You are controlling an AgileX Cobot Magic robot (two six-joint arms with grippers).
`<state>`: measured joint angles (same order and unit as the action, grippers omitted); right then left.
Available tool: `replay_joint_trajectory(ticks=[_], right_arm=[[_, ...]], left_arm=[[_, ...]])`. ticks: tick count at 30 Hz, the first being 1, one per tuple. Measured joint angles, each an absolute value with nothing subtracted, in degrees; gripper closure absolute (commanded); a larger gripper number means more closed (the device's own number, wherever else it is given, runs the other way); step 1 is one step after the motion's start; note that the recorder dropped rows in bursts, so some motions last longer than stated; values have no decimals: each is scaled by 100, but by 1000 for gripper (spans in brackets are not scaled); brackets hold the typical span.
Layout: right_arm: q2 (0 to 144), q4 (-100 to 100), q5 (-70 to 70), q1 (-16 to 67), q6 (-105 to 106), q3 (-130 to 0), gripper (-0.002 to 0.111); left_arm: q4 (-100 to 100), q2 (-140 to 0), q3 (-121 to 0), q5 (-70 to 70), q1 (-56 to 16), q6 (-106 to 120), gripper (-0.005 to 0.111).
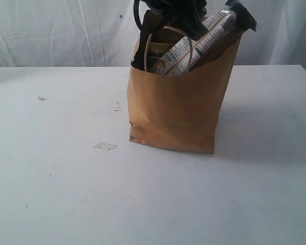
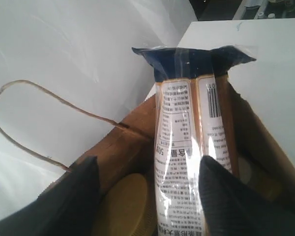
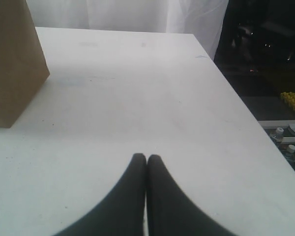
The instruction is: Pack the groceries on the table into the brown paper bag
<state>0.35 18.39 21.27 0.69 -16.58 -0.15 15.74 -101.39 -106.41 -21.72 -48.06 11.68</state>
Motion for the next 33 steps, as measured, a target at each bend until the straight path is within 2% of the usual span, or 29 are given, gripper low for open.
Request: replay_joint_trajectory(ticks=[6, 9, 12, 17, 25, 28, 33], right_arm=[[35, 1839, 2127, 69, -1658, -15, 108], [35, 1839, 2127, 69, -1658, -15, 108], [35, 1839, 2127, 69, -1658, -15, 108], [35, 1839, 2127, 69, -1658, -15, 108], [35, 1839, 2127, 69, -1658, -15, 108], [35, 1839, 2127, 69, -1658, -15, 108], [35, 1839, 2127, 69, -1658, -15, 108]], left_arm=[[1536, -10001, -10641, -2196, -4806, 1168, 45], [1477, -9795, -10641, -2229, -4806, 1168, 51], [1456, -9483, -10641, -2253, -4817, 1168, 66], [1547, -8810, -10641, -2328, -4840, 1231, 106], [3205, -8072, -10641, -3451, -4643, 1264, 107], [3292, -8061, -10641, -3845, -4176, 1062, 107], [3356, -8035, -10566, -4010, -3000, 0, 107]])
